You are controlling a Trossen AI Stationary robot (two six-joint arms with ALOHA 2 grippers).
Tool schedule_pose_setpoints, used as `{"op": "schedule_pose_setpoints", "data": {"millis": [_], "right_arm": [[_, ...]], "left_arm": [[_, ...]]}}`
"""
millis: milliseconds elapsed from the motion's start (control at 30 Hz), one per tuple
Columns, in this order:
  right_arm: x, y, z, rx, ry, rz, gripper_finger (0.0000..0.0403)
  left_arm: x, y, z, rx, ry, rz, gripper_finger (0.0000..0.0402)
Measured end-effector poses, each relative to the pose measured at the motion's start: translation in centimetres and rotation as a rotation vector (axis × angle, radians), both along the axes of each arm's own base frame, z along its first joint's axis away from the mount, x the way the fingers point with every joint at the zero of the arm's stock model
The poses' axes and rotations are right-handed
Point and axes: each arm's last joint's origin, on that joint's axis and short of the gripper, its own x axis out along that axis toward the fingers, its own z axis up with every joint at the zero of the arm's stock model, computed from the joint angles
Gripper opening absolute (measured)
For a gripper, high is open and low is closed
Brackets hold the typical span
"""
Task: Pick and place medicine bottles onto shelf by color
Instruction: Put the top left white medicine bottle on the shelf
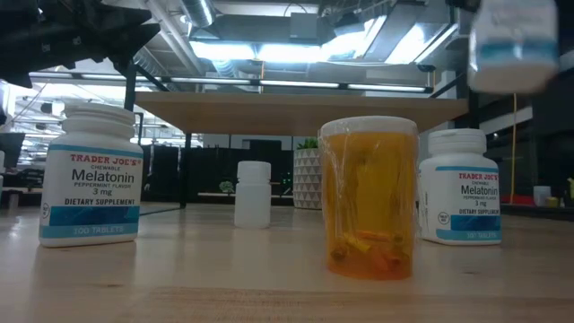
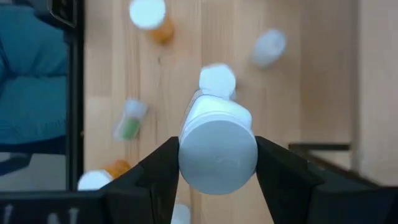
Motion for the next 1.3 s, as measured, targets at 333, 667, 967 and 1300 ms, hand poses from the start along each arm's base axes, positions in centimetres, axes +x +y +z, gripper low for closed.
{"op": "schedule_pose_setpoints", "data": {"millis": [333,667,967,1300], "right_arm": [[1.4,-3.4,2.9,-0.042,-0.090,0.008,0.0190],[1.9,-6.6,6.6,-0.120,-0.198,0.083,0.0190],[1.1,-11.2,7.2,-0.276,-0.083,0.016,0.0190],[2.6,-15.9,5.7,-0.292,-0.010,0.141,0.0190]], "left_arm": [[0.0,0.0,0.0,0.000,0.000,0.001,0.0124],[0.0,0.0,0.0,0.000,0.000,0.000,0.0124],[0.0,0.0,0.0,0.000,-0.001,0.001,0.0124],[0.0,0.0,0.0,0.003,-0.003,0.001,0.0124]]}}
